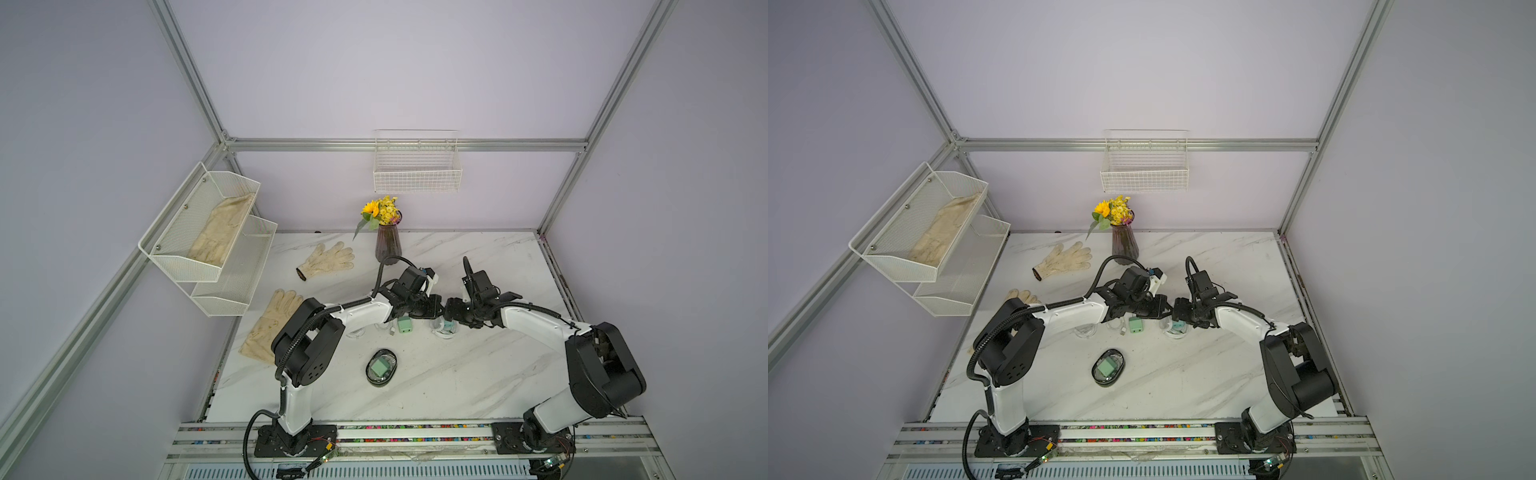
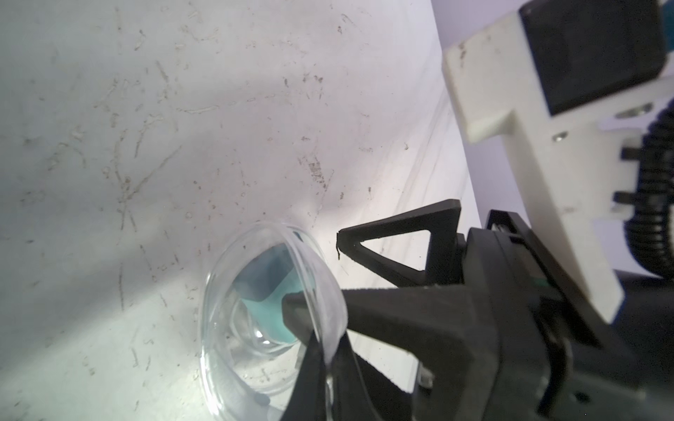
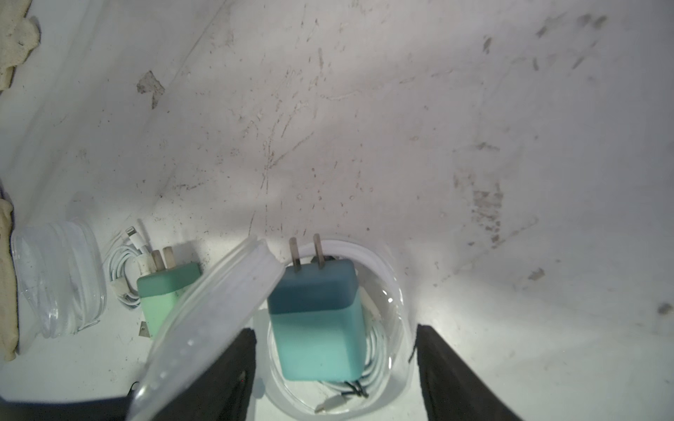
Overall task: Pack away charging kits
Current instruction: Place the plug in the storage bag.
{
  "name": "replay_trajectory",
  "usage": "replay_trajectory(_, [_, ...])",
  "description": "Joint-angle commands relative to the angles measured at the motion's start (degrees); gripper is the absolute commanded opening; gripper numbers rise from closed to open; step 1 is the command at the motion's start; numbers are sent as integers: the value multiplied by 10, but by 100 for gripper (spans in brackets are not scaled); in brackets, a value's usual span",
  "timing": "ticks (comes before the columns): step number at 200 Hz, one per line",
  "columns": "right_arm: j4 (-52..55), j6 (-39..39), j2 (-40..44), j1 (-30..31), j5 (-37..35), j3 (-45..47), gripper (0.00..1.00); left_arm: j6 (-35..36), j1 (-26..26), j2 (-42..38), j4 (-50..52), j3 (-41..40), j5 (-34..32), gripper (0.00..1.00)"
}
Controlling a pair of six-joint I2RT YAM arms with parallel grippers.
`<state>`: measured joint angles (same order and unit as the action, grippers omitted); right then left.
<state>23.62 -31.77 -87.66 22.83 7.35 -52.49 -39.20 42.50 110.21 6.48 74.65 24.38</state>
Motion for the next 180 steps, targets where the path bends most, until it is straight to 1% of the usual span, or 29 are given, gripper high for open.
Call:
replay_trajectory(1, [13,15,51,14,50,-26,71,14,2,12,-16,20,-26,6])
replay_trajectory(31, [26,36,76,0,24,-11,70,20,11,28,1,40,-26,8])
replay_trajectory(41, [26,45,84,-5,16,-5,69,20,13,35,20,50,-35,8])
replay_trajectory(56, [54,60,88,-7,-5,-1,69,19,12,39,30,52,-45,10])
replay_trajectory(67, [59,72,88,-8,-15,1,65,18,12,40,33,49,-53,10])
replay_trajectory(76, [64,78,106,-10,-19,0,62,18,13,41,33,47,-51,11])
replay_trajectory(87, [68,84,112,-10,-17,0,61,17,14,43,33,48,-48,13])
replay_trajectory(114, [67,89,130,-22,7,2,58,18,22,42,32,56,-41,13])
replay_trajectory(134, [58,97,142,-41,48,11,57,18,29,43,32,66,-37,15])
replay_trajectory(148, [55,100,141,-55,75,20,51,19,31,43,33,70,-37,16])
replay_trajectory(163, [47,98,137,-64,96,37,43,18,33,41,35,69,-40,15])
replay_trajectory(172, [34,95,136,-67,112,55,35,16,33,39,37,66,-43,15])
replay_trajectory(180, [6,88,134,-67,122,74,33,14,33,35,36,62,-49,15])
